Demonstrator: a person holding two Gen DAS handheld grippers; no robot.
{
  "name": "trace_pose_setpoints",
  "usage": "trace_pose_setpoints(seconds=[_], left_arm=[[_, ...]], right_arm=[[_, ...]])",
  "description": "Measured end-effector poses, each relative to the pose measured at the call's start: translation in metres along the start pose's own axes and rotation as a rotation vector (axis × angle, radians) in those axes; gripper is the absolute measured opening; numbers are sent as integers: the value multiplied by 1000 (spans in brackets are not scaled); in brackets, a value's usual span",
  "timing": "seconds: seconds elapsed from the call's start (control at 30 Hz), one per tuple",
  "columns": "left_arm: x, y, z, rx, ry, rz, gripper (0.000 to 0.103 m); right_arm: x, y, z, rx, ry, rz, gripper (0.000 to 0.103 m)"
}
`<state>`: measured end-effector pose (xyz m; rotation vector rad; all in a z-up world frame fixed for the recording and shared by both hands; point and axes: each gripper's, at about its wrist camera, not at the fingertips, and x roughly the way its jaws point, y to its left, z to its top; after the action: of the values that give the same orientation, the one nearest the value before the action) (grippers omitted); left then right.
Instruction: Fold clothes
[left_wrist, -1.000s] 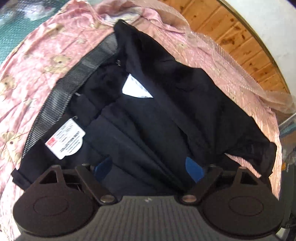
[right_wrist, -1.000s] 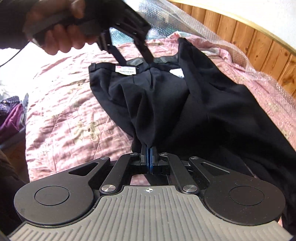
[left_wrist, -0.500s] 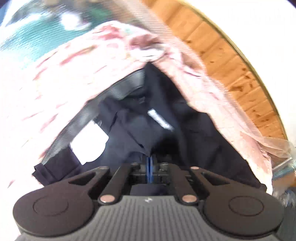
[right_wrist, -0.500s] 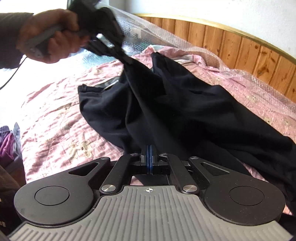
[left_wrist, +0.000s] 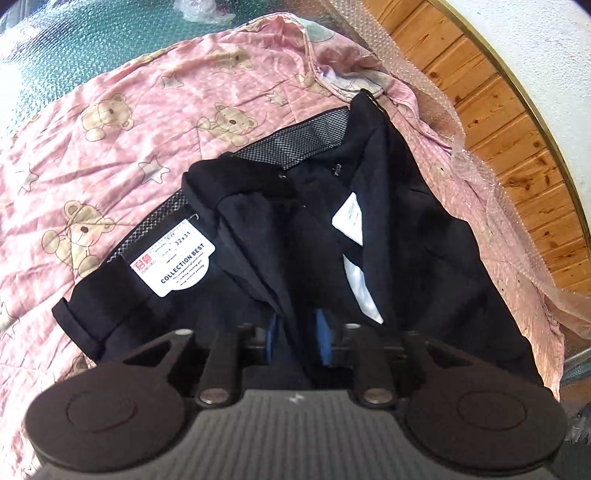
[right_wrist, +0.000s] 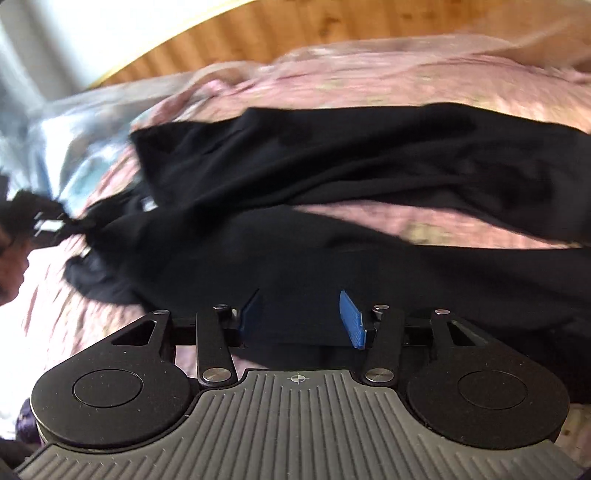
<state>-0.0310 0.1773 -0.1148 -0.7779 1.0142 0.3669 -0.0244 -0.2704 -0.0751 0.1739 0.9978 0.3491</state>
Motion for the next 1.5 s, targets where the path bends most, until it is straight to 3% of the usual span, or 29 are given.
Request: trace_pose_setpoints(seconds=[0.03,0.07,0.13,0.17,0.2,0.27,0.33,0.43,0.6,0.67,0.73,0.83,0.97,1.1,1.23,1.3,1.43,1.5], left_arm=[[2,-2,0,3,3,8,52],[5,-3,1,6,7,16,52],[9,-6,2,13,13,32,47],[7,-6,2,9,6,23,21],[2,-5,2,0,-8,3,5],[-9,-3,3,-18,-37,-38,2],[-20,-1,3,-36,-67,-78,2],[-36,3,4,-64,-110,-139,2],[-54,9,-1,-44,-120,-174,2],[-54,12,-4,-42,-109,-169,2],[-54,16,-7,-46,-106,-165,2],[-55,20,-11,-54,-121,-168,2],[-57,21,-14,-61,-144,-145,2],[-59,22,-17,-68,-167,-118,2],[-59,21,-19,-72,-185,-89,2],[-57,20,-18,-71,-186,-76,2],[-56,17,-16,-66,-192,-63,2],[-55,16,-15,-66,-194,-57,2]], right_arm=[[-3,-27,5,83,-18,-43,53],[-6,-56,10,181,-40,-90,56],[-11,-116,18,410,-71,-177,58],[-16,-144,16,543,-91,-192,58],[-22,-172,12,678,-113,-200,58],[-34,-213,-2,885,-168,-173,58],[-38,-231,-15,965,-171,-128,58],[-31,-233,-20,923,-90,-107,58],[-13,-215,7,673,34,-109,62],[-6,-194,35,386,62,-101,66],[9,-174,55,53,95,-92,77],[38,-154,74,-424,157,-83,78],[79,-152,96,-750,338,54,69],[106,-150,113,-904,507,208,57],[120,-145,117,-1007,614,304,57],[119,-142,113,-1077,636,320,56],[113,-143,115,-1096,625,356,55],[117,-147,111,-1122,661,359,58]])
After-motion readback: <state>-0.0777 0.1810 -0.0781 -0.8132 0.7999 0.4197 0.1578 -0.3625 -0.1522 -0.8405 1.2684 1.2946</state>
